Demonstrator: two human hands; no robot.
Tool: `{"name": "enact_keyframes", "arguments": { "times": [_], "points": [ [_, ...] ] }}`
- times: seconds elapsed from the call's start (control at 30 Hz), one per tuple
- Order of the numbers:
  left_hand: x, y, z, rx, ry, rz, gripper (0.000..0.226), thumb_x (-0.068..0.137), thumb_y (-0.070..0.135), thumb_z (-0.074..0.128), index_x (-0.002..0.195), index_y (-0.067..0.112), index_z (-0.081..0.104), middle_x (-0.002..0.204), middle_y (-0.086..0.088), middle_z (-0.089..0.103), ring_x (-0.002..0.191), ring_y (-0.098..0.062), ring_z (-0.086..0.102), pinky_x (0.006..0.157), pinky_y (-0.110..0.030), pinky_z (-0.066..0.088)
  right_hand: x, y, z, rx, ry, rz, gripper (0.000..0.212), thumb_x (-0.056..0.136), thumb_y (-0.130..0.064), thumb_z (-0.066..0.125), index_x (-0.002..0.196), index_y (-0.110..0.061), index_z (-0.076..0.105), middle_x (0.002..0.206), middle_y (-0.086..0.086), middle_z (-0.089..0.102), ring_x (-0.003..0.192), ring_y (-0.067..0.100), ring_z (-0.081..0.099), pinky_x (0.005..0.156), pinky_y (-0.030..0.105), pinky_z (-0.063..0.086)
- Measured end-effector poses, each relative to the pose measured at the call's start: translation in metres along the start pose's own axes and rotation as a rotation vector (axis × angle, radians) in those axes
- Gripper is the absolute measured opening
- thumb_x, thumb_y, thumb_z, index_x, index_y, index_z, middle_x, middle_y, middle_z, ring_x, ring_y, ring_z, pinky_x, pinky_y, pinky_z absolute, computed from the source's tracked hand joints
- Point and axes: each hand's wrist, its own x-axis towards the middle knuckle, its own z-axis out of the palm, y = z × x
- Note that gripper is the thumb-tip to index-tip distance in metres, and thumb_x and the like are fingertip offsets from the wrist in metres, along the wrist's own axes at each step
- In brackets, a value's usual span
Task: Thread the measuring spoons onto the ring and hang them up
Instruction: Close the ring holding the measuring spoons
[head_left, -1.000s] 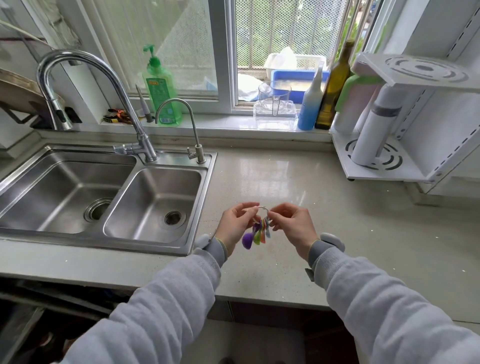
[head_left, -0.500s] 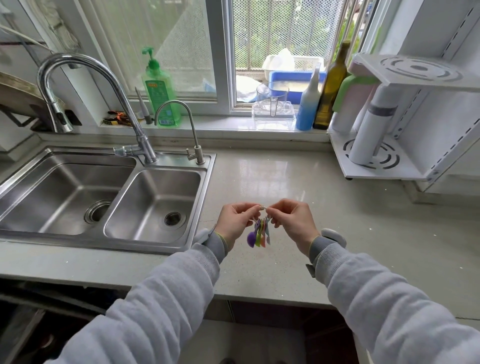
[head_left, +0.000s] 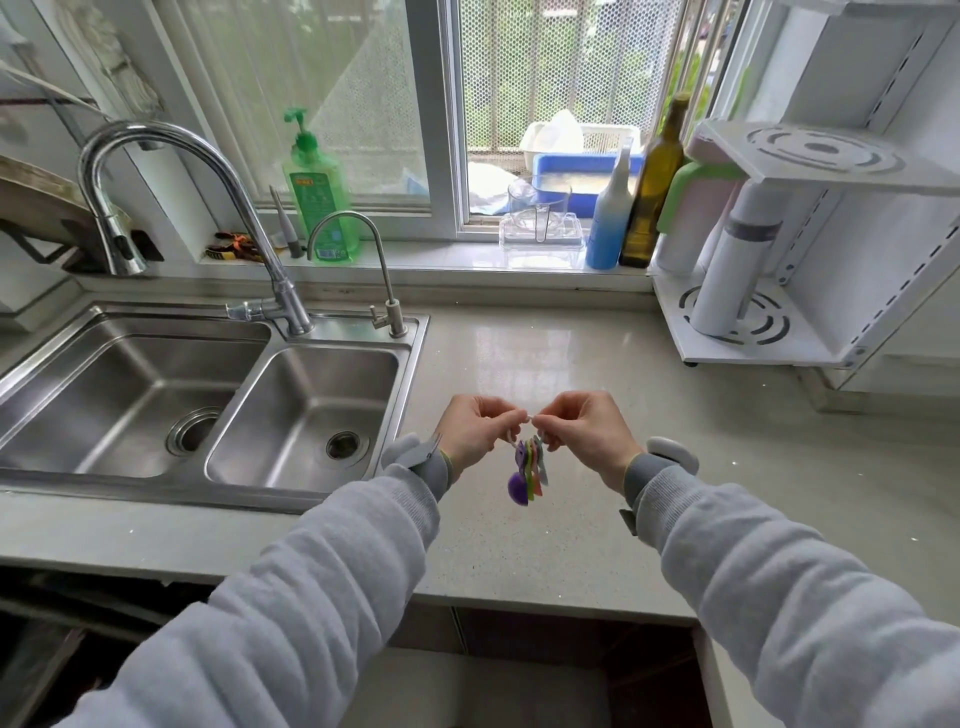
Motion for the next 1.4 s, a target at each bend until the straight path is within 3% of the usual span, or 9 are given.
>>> {"name": "enact_keyframes", "arguments": {
  "times": [0.27, 0.37, 0.5, 0.73, 0.9, 1.03, 1.17, 1.27, 1.4],
  "points": [
    [0.007, 0.019, 0.002, 0.386, 0.062, 0.176, 0.020, 0.088, 0.017, 0.055, 0.096, 0.004, 0.069, 0.077, -0.001, 0.060, 0.070, -0.011, 0.054, 0.064, -0.019, 0.045, 0.003, -0.007, 0.000, 0.039, 0.013, -0.012, 0.009, 0.081, -0.004, 0.067, 0.083, 0.004, 0.068, 0.069, 0.011, 0.065, 0.061, 0.018, 0.061, 0.058, 0.024, 0.053],
    [0.006, 0.023, 0.003, 0.429, 0.119, 0.250, 0.018, 0.088, 0.015, 0.055, 0.095, 0.005, 0.069, 0.078, -0.002, 0.061, 0.068, -0.009, 0.054, 0.060, -0.014, 0.042, 0.001, -0.012, 0.002, 0.078, 0.046, -0.025, 0.012, 0.081, -0.006, 0.067, 0.085, 0.005, 0.067, 0.071, 0.012, 0.065, 0.065, 0.020, 0.062, 0.063, 0.026, 0.056],
    [0.016, 0.049, 0.001, 0.390, 0.133, 0.382, 0.019, 0.088, 0.018, 0.058, 0.095, 0.005, 0.071, 0.083, -0.005, 0.068, 0.074, -0.014, 0.060, 0.070, -0.022, 0.051, 0.003, -0.033, -0.014, 0.103, 0.138, -0.087, 0.015, 0.082, -0.006, 0.066, 0.088, 0.007, 0.066, 0.073, 0.013, 0.064, 0.066, 0.019, 0.062, 0.062, 0.022, 0.056],
    [0.046, 0.135, 0.010, 0.109, -0.215, 0.372, 0.028, 0.084, 0.018, 0.066, 0.107, 0.001, 0.067, 0.097, -0.011, 0.069, 0.087, -0.019, 0.065, 0.079, -0.025, 0.056, -0.002, -0.084, -0.084, -0.040, 0.320, -0.174, 0.011, 0.087, -0.012, 0.061, 0.094, -0.004, 0.063, 0.082, 0.007, 0.064, 0.077, 0.020, 0.062, 0.074, 0.029, 0.056],
    [0.057, 0.202, 0.063, 0.026, -0.335, 0.490, 0.026, 0.082, 0.014, 0.068, 0.103, -0.002, 0.069, 0.101, -0.018, 0.070, 0.092, -0.028, 0.067, 0.086, -0.034, 0.057, -0.034, -0.110, -0.147, -0.025, 0.582, -0.202, 0.005, 0.086, -0.007, 0.061, 0.082, -0.008, 0.062, 0.071, 0.005, 0.063, 0.059, 0.008, 0.061, 0.060, 0.022, 0.051],
    [0.049, 0.256, 0.131, -0.029, -0.473, 0.565, 0.024, 0.083, 0.008, 0.067, 0.103, -0.006, 0.067, 0.095, -0.018, 0.067, 0.078, -0.025, 0.063, 0.072, -0.026, 0.059, -0.076, -0.124, -0.207, -0.011, 0.826, -0.188, 0.014, 0.087, -0.003, 0.058, 0.076, -0.012, 0.058, 0.068, 0.004, 0.060, 0.054, 0.009, 0.058, 0.051, 0.016, 0.050],
    [0.034, 0.303, 0.190, -0.033, -0.590, 0.647, 0.021, 0.083, 0.006, 0.066, 0.102, -0.003, 0.067, 0.083, -0.010, 0.065, 0.071, -0.018, 0.062, 0.071, -0.022, 0.057, -0.114, -0.134, -0.264, -0.096, 0.965, -0.182, 0.004, 0.088, -0.009, 0.059, 0.084, -0.008, 0.059, 0.074, 0.005, 0.062, 0.064, 0.015, 0.060, 0.059, 0.022, 0.053],
    [0.026, 0.332, 0.230, -0.022, -0.634, 0.705, 0.022, 0.083, 0.006, 0.066, 0.104, -0.002, 0.068, 0.081, -0.006, 0.065, 0.069, -0.013, 0.063, 0.065, -0.013, 0.057, -0.135, -0.135, -0.307, -0.071, 1.032, -0.188, 0.006, 0.088, -0.012, 0.061, 0.087, -0.006, 0.061, 0.079, 0.008, 0.065, 0.069, 0.017, 0.063, 0.069, 0.030, 0.057],
    [0.034, 0.371, 0.279, -0.054, -0.652, 0.754, 0.023, 0.083, 0.005, 0.066, 0.103, -0.004, 0.068, 0.089, -0.013, 0.066, 0.072, -0.016, 0.064, 0.068, -0.015, 0.058, -0.142, -0.137, -0.366, -0.057, 1.061, -0.199, 0.009, 0.085, -0.006, 0.063, 0.078, -0.010, 0.061, 0.072, 0.006, 0.064, 0.064, 0.016, 0.063, 0.065, 0.028, 0.055]
  ]
}}
